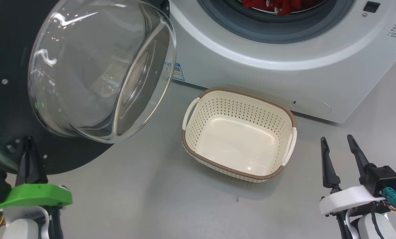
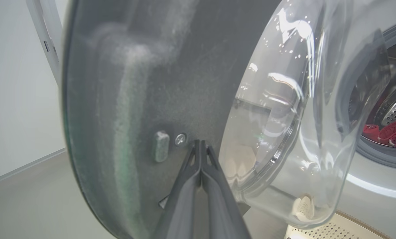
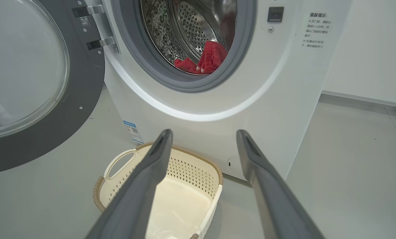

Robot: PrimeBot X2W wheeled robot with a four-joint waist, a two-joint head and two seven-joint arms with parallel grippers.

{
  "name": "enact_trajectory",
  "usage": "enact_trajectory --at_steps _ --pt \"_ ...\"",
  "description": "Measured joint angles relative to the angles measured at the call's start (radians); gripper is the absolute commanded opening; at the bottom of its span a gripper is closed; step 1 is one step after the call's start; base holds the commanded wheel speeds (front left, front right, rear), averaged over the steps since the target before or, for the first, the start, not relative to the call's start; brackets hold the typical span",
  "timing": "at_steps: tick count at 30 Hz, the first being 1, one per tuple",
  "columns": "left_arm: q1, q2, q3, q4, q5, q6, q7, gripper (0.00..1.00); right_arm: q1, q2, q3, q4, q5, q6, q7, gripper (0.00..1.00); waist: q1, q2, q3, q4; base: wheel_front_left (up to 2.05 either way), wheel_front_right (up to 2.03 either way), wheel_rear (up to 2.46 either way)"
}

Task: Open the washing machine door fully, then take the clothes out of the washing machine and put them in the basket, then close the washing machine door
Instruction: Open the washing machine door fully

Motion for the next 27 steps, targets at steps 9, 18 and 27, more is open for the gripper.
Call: enact_trajectory --at_steps 9,18,27 --pt "-0.036 0.004 0.03 0.047 -0.004 0.0 -0.008 0.0 -0.019 -0.001 -0.003 0.001 -0.008 0.006 0.0 1.0 0.0 0.0 0.013 -0.007 0.0 0.0 0.0" --pt "-0.045 0.004 0.041 0.077 -0.004 0.0 -0.009 0.0 -0.023 -0.001 -0.007 0.007 -0.008 0.011 0.0 1.0 0.0 0.0 0.016 -0.011 0.0 0.0 0.0" --pt "-0.045 -0.008 0.067 0.09 0.004 0.0 -0.009 0.0 -0.04 0.0 -0.007 0.02 -0.008 0.017 0.0 1.0 0.0 0.0 0.011 -0.014 0.0 0.0 0.0"
